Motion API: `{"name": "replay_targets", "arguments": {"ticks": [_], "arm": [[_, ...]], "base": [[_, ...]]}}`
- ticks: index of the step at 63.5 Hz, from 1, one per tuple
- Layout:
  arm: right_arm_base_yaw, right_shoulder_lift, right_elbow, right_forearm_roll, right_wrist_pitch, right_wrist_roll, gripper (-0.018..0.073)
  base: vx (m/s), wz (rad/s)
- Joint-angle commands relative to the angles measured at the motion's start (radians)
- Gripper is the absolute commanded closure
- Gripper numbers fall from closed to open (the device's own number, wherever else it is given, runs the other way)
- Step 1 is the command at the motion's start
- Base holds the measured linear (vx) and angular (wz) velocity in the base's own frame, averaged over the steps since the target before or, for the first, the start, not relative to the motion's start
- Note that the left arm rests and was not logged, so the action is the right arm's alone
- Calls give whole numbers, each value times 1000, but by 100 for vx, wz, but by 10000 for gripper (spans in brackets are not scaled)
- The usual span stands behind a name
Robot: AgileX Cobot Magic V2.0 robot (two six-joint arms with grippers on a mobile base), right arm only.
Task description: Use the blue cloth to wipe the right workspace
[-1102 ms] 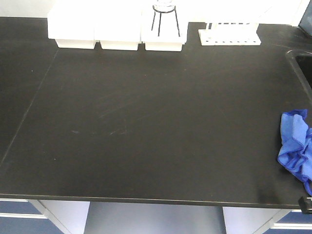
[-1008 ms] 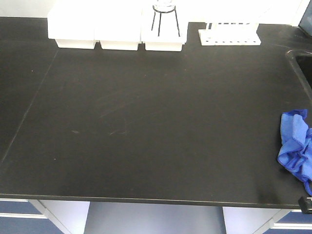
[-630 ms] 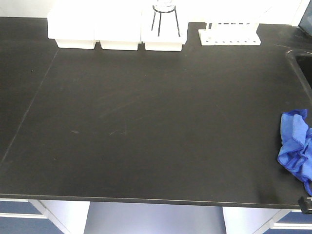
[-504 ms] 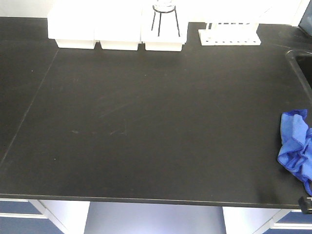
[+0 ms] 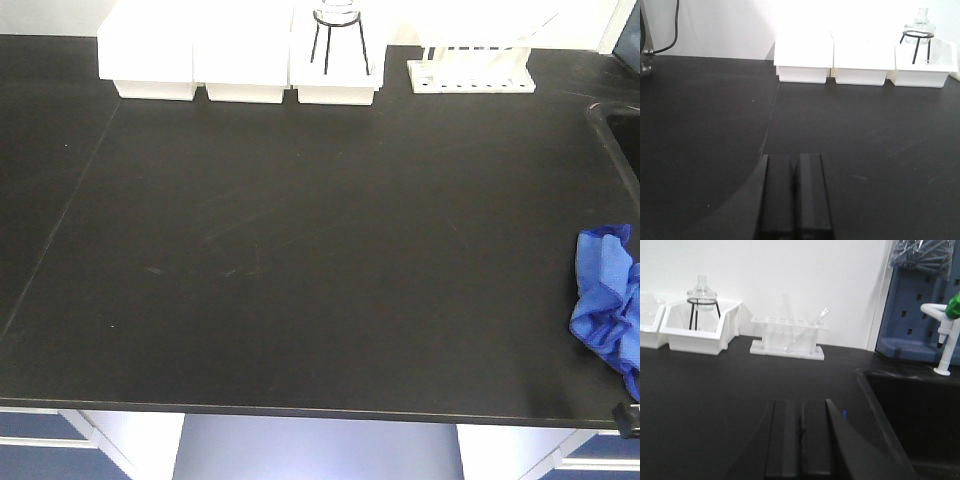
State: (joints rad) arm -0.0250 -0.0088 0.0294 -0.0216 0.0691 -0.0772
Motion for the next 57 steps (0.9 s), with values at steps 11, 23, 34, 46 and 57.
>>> {"name": "replay_targets", "arguments": {"ticks": [11, 23, 34, 46, 57], "arm": [[-7, -10, -70, 50, -255, 123, 567], [-7, 112, -364, -43, 7, 59, 567], [-7, 411, -570, -246, 209, 171, 566], [-7, 773, -643, -496, 203, 436, 563], [-7, 1038, -646, -592, 203, 590, 550]], "base": [[0, 0], [0, 0], [0, 0], [0, 0], [0, 0]]}}
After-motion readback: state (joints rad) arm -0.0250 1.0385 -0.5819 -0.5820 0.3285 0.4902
